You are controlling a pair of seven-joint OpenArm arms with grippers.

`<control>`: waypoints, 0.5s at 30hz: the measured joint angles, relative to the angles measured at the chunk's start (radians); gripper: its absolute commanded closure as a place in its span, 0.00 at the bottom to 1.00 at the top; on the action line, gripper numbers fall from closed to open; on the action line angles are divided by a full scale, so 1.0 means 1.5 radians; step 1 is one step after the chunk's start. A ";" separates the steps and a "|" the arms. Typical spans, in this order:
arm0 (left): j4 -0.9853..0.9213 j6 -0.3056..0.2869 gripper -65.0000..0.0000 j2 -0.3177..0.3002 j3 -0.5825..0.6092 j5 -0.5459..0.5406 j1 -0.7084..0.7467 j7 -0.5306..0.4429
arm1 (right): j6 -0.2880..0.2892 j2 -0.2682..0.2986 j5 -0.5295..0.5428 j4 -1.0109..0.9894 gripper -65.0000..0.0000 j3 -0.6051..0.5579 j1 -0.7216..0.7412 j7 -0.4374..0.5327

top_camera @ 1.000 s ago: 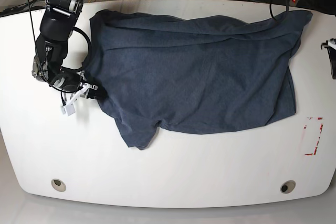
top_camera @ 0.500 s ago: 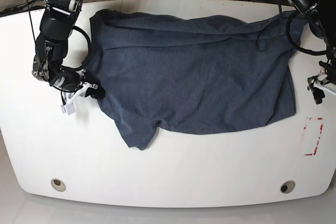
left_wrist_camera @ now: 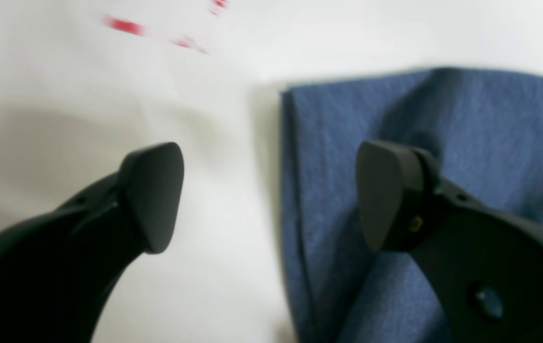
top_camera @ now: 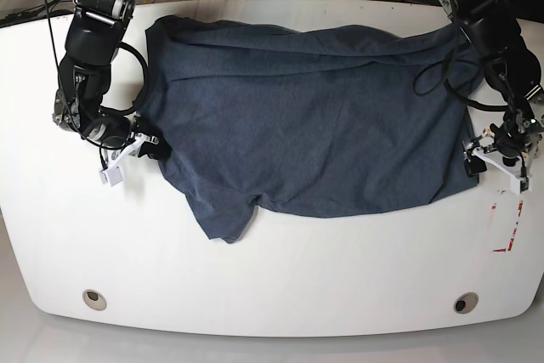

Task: Fold the T-shirt properly
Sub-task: 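Release the shirt and regrasp its hem corners with both grippers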

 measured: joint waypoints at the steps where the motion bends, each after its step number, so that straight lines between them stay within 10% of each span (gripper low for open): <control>1: -0.019 0.000 0.19 0.001 0.006 0.000 -0.006 0.000 | 0.001 0.000 0.001 0.000 1.00 0.000 0.000 0.000; 11: -0.126 0.000 0.21 0.001 0.031 -0.003 -0.030 -0.071 | 0.001 -0.001 0.001 0.000 1.00 0.000 0.000 0.000; 15: -0.132 0.000 0.42 0.006 0.060 -0.008 -0.034 -0.076 | 0.000 0.000 0.001 0.000 1.00 0.000 0.000 0.000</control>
